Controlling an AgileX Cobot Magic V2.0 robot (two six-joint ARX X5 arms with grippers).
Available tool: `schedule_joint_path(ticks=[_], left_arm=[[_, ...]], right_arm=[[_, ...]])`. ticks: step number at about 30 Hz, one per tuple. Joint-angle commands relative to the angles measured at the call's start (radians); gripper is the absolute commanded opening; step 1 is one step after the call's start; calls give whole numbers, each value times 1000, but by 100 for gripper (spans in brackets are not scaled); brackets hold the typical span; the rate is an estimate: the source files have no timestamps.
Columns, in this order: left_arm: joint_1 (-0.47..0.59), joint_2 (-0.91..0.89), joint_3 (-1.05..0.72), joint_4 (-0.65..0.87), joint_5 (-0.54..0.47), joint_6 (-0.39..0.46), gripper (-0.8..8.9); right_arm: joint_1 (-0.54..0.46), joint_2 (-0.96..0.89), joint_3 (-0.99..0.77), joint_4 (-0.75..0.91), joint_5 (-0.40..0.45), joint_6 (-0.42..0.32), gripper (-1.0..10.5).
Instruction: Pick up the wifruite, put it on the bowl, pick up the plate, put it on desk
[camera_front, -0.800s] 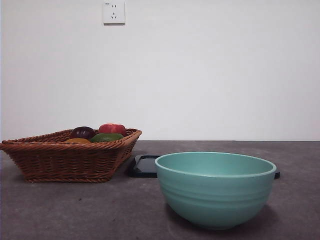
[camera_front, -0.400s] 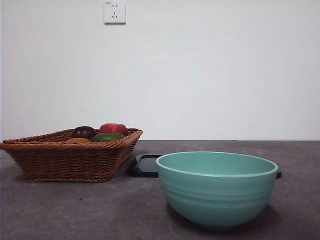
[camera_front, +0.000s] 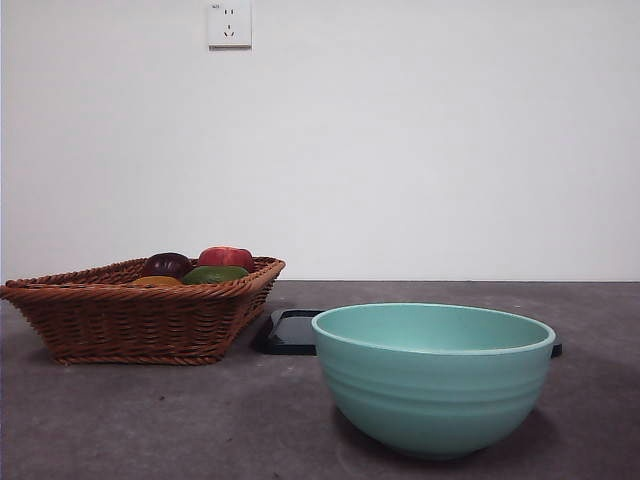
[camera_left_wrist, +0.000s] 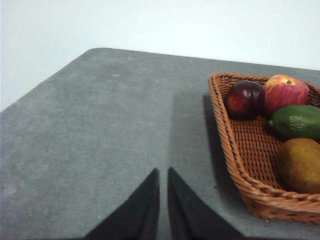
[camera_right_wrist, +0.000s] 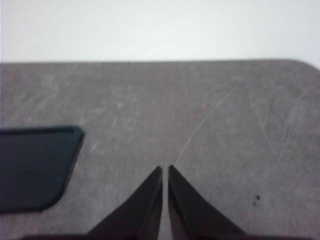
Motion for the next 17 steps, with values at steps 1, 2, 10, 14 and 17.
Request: schedule_joint_path(ticks=[1, 2, 10, 14, 17], left_arm=[[1, -2, -21, -8, -1, 0, 24], [1, -2, -21, -8, -1, 0, 24], [1, -2, -21, -8, -1, 0, 24], [1, -2, -20, -8, -1, 0, 24], [1, -2, -20, -8, -1, 0, 24]], right_arm=[[2, -18, -8, 14, 2, -13, 14], [5, -25, -13, 14, 0, -14, 14], [19, -40, -58, 5, -76, -15, 14], [19, -40, -67, -24, -67, -15, 14], [19, -40, -67, -30, -22, -15, 14]])
